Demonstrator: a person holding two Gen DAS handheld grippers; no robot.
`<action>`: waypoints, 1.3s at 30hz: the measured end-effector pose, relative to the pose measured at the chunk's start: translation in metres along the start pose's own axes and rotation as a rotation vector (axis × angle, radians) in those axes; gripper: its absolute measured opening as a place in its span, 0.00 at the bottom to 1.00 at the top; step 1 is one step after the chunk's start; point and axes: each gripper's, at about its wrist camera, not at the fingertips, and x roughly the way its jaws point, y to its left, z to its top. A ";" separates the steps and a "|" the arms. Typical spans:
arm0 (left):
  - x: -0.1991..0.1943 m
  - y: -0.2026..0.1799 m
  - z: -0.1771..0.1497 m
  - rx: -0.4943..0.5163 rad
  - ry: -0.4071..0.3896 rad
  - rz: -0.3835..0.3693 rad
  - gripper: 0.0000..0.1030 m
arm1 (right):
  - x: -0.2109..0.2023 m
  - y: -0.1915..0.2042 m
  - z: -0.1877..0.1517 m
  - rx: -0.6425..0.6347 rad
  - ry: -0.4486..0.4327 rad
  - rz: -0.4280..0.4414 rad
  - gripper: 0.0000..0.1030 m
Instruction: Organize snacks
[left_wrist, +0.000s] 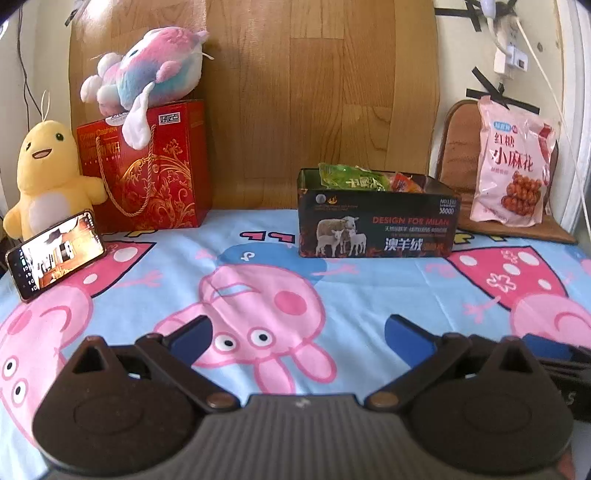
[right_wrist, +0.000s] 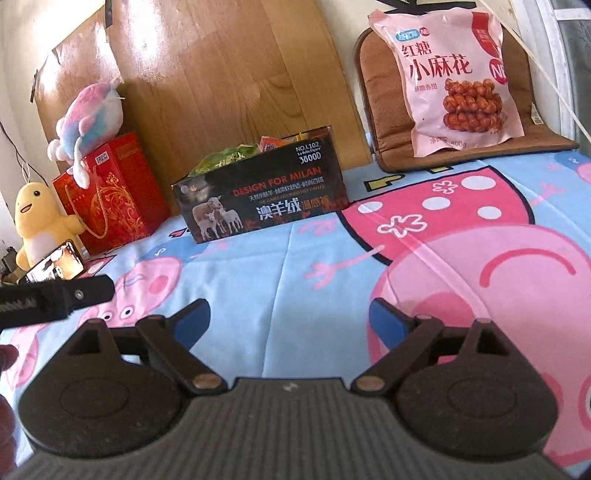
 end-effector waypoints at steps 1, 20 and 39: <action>0.001 0.000 -0.001 0.003 0.003 -0.003 1.00 | 0.000 0.000 0.000 -0.001 0.000 0.003 0.92; 0.009 0.001 -0.005 0.011 -0.003 0.005 1.00 | -0.002 -0.003 0.000 0.034 -0.018 0.021 0.92; -0.005 0.004 0.000 0.009 -0.072 -0.025 1.00 | -0.003 -0.002 0.000 0.033 -0.019 0.018 0.92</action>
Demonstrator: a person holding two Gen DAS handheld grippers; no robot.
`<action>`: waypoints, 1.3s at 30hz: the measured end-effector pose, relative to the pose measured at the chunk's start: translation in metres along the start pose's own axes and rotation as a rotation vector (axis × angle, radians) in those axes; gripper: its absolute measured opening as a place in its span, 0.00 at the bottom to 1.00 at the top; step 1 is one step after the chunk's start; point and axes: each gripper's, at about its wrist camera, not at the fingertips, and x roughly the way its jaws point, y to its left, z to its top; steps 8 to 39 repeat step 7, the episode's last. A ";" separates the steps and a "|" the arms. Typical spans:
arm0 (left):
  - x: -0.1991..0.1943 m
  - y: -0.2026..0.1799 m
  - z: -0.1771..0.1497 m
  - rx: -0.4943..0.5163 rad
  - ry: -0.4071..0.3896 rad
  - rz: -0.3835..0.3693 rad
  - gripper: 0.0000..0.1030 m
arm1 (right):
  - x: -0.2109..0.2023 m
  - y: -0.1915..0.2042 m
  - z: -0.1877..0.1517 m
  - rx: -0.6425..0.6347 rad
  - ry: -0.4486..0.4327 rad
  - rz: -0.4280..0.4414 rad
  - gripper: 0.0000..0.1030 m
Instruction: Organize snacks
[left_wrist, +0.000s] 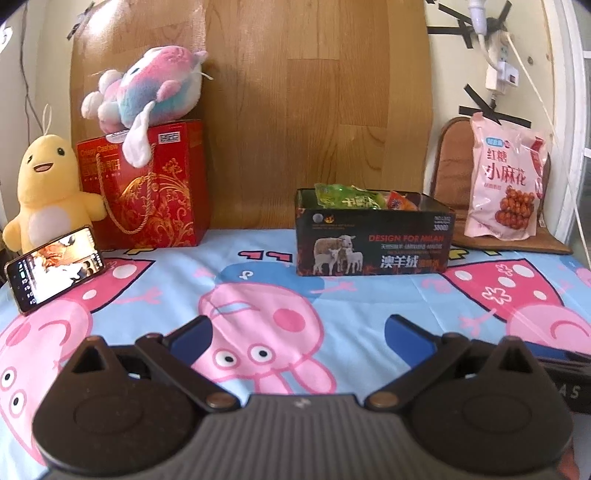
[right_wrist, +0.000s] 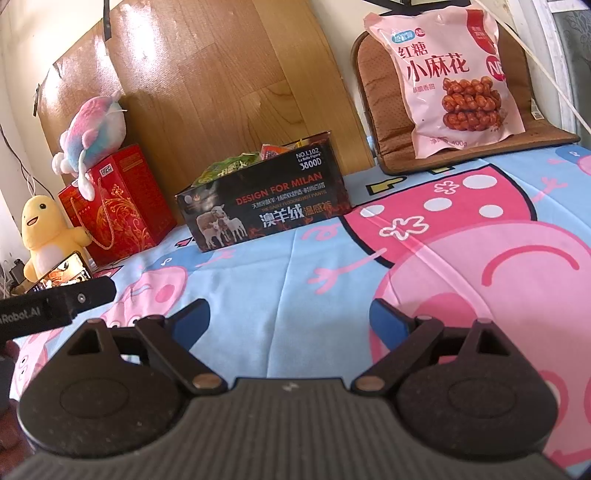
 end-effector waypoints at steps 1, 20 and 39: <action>0.000 0.000 0.000 -0.003 0.002 -0.013 1.00 | 0.000 0.000 0.000 0.000 0.001 0.000 0.92; -0.001 -0.001 -0.001 0.002 -0.012 -0.032 1.00 | 0.001 0.001 0.001 0.000 0.002 0.000 0.92; -0.001 -0.001 -0.001 0.002 -0.012 -0.032 1.00 | 0.001 0.001 0.001 0.000 0.002 0.000 0.92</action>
